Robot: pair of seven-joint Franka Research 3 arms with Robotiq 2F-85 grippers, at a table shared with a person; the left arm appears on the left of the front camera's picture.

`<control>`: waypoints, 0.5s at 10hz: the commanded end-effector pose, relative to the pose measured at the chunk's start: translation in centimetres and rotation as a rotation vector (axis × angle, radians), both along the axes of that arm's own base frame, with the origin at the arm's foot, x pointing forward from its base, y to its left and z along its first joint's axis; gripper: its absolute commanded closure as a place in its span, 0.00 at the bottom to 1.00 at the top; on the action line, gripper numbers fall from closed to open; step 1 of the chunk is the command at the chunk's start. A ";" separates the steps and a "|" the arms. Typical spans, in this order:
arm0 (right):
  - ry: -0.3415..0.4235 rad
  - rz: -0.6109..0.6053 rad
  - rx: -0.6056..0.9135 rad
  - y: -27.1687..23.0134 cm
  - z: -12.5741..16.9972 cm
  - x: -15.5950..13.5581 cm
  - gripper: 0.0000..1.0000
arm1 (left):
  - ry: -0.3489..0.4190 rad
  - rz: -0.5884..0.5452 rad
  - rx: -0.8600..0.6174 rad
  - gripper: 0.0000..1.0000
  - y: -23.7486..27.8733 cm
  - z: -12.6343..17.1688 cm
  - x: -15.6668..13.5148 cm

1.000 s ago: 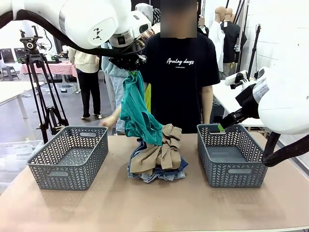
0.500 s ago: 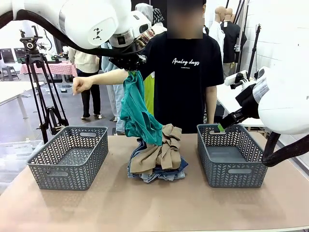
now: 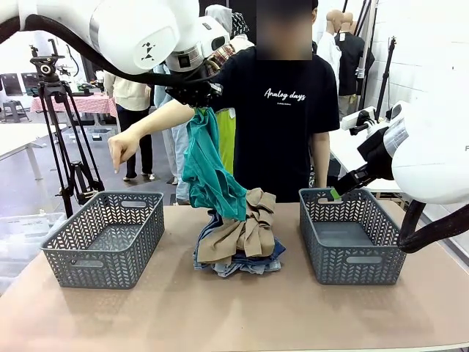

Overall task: Sort the tops and bottoms.
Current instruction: Sort the clothes according to human instructions.

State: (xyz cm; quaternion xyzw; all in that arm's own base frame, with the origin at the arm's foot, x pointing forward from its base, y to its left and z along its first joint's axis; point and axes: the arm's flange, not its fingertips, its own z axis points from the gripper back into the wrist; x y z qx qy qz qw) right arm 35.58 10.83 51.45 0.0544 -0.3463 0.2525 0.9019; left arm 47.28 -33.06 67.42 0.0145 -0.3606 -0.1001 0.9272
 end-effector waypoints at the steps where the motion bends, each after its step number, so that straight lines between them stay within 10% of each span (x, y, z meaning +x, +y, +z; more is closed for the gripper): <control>1: 0.004 0.006 0.008 0.0 -0.2 0.2 0.00 | -0.002 0.006 0.001 1.00 0.3 0.2 0.0; 5: 0.004 0.006 0.008 0.0 -0.2 0.2 0.00 | -0.002 0.006 0.001 1.00 0.3 0.2 0.0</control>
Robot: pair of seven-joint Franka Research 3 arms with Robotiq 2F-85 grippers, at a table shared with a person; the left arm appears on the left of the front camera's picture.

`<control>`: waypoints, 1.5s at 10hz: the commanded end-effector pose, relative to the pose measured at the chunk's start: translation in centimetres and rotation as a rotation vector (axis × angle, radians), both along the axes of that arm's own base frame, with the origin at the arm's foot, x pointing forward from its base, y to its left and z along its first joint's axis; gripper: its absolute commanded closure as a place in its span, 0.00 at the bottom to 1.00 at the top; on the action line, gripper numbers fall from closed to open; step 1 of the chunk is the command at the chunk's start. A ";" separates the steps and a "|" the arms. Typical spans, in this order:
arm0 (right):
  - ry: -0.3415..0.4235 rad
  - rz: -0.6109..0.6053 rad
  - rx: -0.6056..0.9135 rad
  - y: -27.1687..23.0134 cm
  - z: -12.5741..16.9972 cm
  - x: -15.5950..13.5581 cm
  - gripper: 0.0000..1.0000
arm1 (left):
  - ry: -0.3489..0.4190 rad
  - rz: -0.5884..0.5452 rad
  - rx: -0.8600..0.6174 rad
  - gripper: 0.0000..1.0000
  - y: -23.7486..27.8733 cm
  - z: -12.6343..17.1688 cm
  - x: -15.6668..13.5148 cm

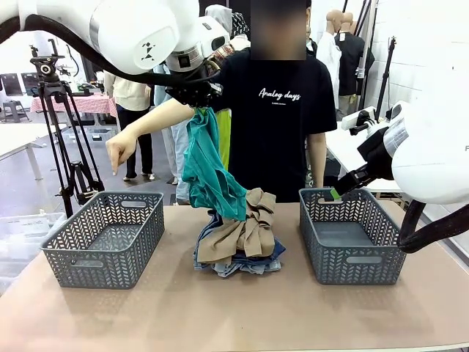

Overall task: Sort the tops and bottoms.
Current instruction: Sort the clothes according to human instructions.

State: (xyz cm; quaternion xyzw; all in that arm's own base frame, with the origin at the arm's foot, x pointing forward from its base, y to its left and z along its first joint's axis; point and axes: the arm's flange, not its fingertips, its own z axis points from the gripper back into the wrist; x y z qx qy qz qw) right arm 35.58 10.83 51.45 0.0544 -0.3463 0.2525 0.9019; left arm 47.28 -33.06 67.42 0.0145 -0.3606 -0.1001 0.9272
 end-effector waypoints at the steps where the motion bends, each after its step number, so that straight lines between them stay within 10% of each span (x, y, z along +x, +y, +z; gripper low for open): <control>1: 0.004 0.006 0.008 0.0 -0.2 0.2 0.00 | -0.002 0.006 0.001 1.00 0.3 0.2 0.0; 6: 0.004 0.006 0.008 0.0 -0.2 0.2 0.00 | -0.117 0.139 0.079 1.00 7.4 2.8 2.3; 15: 0.004 0.006 0.008 0.0 -0.2 0.2 0.00 | -0.062 0.212 0.179 1.00 12.6 1.0 5.7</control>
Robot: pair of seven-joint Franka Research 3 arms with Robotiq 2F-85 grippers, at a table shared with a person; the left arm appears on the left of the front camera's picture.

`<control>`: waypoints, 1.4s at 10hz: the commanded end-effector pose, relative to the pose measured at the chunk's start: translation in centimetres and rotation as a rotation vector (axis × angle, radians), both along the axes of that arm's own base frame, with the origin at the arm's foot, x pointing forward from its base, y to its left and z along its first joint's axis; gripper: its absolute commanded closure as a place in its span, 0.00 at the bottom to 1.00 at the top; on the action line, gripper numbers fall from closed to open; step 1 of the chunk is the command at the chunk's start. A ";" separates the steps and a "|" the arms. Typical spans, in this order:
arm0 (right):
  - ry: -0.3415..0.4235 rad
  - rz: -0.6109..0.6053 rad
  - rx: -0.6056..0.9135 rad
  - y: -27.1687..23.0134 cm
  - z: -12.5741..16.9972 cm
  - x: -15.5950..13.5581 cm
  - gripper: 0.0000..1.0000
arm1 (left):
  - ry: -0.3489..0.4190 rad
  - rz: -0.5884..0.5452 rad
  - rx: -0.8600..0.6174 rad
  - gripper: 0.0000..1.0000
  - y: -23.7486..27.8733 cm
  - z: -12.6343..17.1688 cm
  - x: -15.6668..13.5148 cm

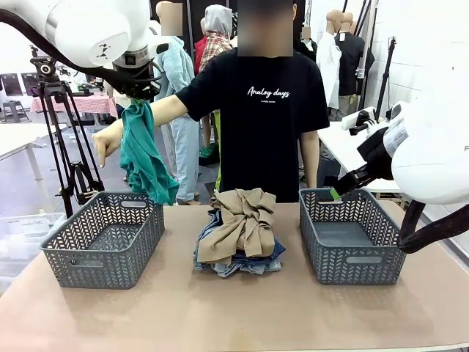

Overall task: Sort the tops and bottoms.
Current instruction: Sort the clothes according to human instructions.

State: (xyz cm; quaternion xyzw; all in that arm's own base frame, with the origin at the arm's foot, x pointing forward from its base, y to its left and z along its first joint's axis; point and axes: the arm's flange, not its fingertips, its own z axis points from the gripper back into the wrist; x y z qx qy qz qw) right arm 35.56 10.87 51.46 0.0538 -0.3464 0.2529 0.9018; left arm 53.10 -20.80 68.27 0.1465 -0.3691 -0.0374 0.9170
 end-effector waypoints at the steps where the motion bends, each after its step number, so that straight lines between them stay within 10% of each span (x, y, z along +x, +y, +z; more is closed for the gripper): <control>1: 0.004 0.005 0.010 0.0 -0.2 0.2 0.00 | 0.004 0.007 0.002 1.00 0.4 -0.2 0.2; 7: 0.004 0.005 0.010 0.0 -0.2 0.2 0.00 | 0.137 -0.051 0.180 1.00 6.8 -0.4 -2.1; 14: 0.004 0.005 0.010 0.0 -0.2 0.2 0.00 | 0.057 0.058 0.213 1.00 10.7 2.0 -6.3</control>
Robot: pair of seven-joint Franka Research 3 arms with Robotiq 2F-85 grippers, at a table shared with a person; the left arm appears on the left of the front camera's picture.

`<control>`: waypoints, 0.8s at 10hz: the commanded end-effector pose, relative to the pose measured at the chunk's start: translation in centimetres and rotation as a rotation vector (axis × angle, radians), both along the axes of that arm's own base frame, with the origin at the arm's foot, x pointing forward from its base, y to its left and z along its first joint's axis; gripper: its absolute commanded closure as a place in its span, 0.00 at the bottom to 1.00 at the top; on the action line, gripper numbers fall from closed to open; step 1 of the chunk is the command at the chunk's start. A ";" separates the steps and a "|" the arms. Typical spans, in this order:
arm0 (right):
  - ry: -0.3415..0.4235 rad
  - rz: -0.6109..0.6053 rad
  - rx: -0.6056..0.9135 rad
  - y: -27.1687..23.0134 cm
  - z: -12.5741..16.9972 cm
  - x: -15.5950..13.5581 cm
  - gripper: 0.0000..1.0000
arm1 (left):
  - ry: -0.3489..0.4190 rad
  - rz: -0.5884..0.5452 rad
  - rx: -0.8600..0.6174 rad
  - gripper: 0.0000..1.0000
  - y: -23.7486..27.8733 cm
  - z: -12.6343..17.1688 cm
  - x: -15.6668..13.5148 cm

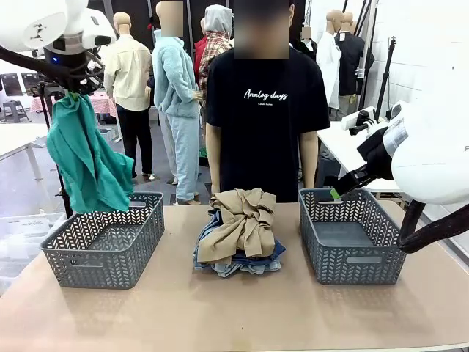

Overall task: Sort the tops and bottoms.
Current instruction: Sort the clothes according to human instructions.

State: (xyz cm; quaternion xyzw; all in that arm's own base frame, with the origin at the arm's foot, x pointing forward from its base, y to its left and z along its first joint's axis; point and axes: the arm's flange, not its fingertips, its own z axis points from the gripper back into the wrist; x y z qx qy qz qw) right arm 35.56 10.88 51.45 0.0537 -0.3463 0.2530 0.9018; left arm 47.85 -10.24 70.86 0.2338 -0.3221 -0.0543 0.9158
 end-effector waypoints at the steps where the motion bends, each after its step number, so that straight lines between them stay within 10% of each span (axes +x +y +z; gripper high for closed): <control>1: 0.004 0.005 0.010 0.0 -0.2 0.2 0.00 | -0.028 0.009 0.030 1.00 0.1 -0.8 -1.0; 8: 0.004 0.005 0.010 0.0 -0.2 0.2 0.00 | 0.224 0.028 -0.018 1.00 -3.5 -12.3 0.7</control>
